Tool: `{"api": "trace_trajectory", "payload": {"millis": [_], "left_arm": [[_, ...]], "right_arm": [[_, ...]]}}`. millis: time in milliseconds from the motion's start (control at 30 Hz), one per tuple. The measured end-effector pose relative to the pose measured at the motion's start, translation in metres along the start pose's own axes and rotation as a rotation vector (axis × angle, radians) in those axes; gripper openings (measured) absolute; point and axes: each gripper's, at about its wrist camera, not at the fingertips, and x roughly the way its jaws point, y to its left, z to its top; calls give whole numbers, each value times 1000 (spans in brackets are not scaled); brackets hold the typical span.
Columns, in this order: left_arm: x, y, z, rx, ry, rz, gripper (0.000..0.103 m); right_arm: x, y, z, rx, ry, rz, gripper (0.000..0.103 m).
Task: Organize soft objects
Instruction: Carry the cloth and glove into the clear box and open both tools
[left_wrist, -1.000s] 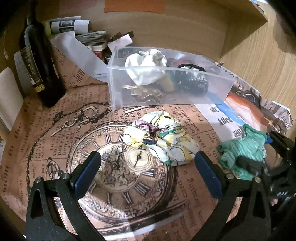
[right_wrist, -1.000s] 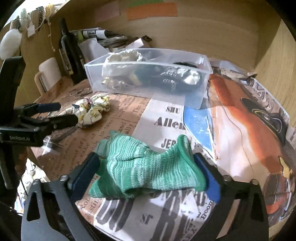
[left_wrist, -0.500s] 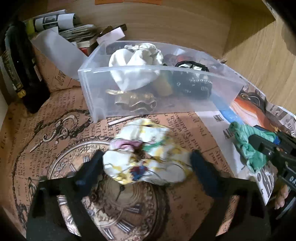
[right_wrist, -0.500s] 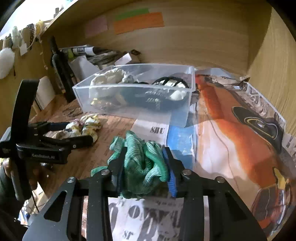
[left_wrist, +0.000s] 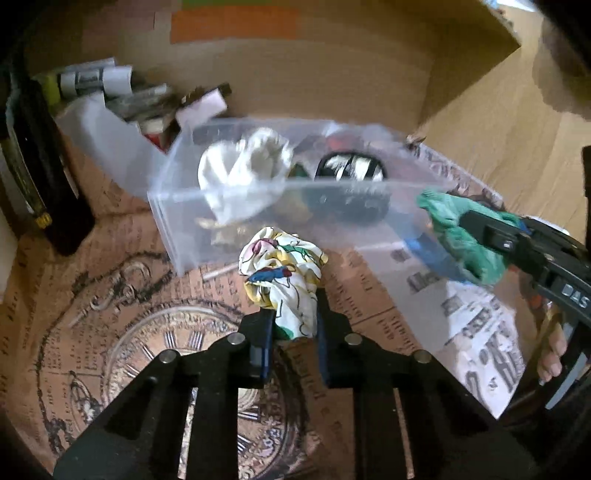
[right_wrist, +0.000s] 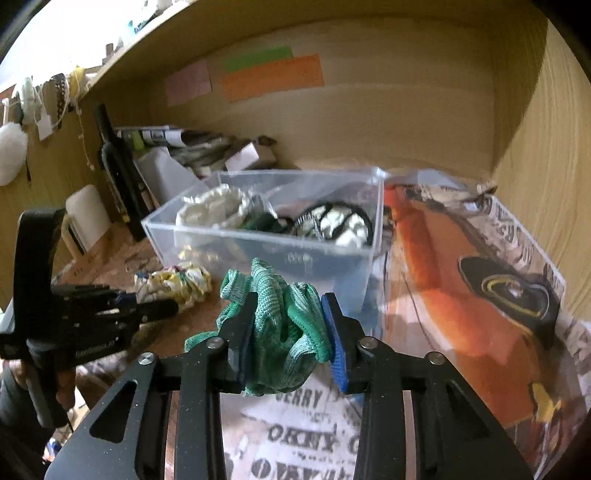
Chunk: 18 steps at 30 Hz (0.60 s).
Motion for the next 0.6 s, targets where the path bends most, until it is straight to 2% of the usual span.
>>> {"api": "trace_trajectory", "payload": {"millis": [300,600], "left_arm": [[-41,-6,28,19,-147,7,19],[-47,-2,68,32,-241,27,19]], "right_arm": [[-7,1,25,-6,-77,3,31],[-1,1,55,-25,-137,-6,31]]}}
